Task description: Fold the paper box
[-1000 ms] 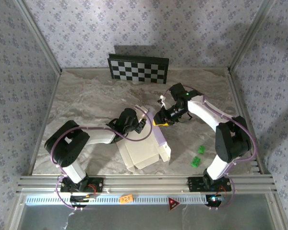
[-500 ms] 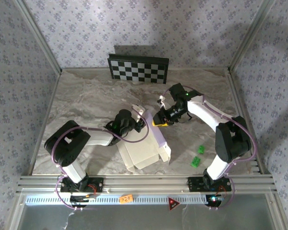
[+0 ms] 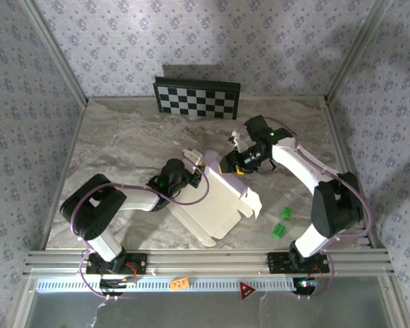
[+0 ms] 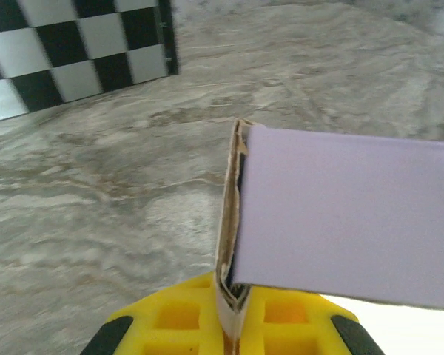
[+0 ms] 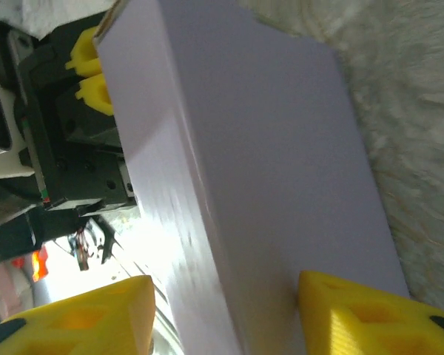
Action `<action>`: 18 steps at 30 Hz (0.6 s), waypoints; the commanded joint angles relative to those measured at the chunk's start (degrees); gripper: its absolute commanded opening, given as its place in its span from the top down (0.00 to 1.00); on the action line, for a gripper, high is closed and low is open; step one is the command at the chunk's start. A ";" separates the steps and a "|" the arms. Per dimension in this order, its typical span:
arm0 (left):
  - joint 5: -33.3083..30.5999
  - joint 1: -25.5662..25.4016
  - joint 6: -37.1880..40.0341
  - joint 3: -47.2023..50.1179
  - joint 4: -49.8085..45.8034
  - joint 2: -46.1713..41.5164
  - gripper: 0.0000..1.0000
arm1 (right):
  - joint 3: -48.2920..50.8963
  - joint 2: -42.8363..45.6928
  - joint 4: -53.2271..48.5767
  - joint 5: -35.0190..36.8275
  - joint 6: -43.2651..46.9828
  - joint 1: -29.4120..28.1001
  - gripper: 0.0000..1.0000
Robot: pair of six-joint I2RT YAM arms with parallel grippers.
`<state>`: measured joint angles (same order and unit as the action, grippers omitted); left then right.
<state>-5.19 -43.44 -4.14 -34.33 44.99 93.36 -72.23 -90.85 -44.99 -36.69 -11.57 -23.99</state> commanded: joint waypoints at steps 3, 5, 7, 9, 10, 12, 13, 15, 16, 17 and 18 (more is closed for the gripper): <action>-20.14 -1.30 0.75 1.94 -4.45 -7.43 0.96 | 2.09 9.90 -1.88 11.93 -5.83 2.45 0.41; -25.14 -1.30 0.00 1.73 -8.56 -8.80 0.95 | 3.19 12.23 -1.69 14.50 -6.97 3.35 0.41; -28.16 -1.30 -1.48 3.58 -8.94 -10.32 0.93 | 4.33 14.44 -1.22 16.44 -7.86 4.02 0.40; -30.70 -1.30 -3.63 4.59 -10.87 -11.62 0.93 | 6.33 15.89 -0.14 16.64 -9.00 4.79 0.40; -31.25 -1.35 -4.97 4.90 -13.06 -12.48 0.91 | 6.85 16.42 0.31 16.52 -9.40 5.00 0.40; -30.98 -1.43 -7.37 6.01 -15.96 -14.88 0.86 | 7.81 16.97 1.05 16.49 -9.74 5.23 0.40; -30.26 -1.62 -8.45 6.70 -17.60 -16.84 0.82 | 8.18 17.14 1.63 16.76 -9.83 5.33 0.40; -28.46 -1.83 -9.93 7.88 -20.35 -20.21 0.71 | 9.03 17.37 2.73 17.01 -10.62 5.26 0.40; -27.92 -1.82 -10.94 8.22 -22.36 -22.25 0.65 | 9.79 17.68 3.33 16.83 -11.18 5.19 0.40; -27.86 -1.82 -11.25 8.34 -24.33 -24.23 0.61 | 10.48 18.04 4.05 16.74 -11.80 5.10 0.40; -26.56 -1.89 -11.68 8.27 -26.69 -26.06 0.58 | 11.27 18.37 4.68 16.72 -12.33 4.97 0.40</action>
<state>-32.29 -45.01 -12.34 -25.78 24.77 71.88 -62.54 -74.39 -42.37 -21.02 -21.34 -18.98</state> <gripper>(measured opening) 0.401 0.601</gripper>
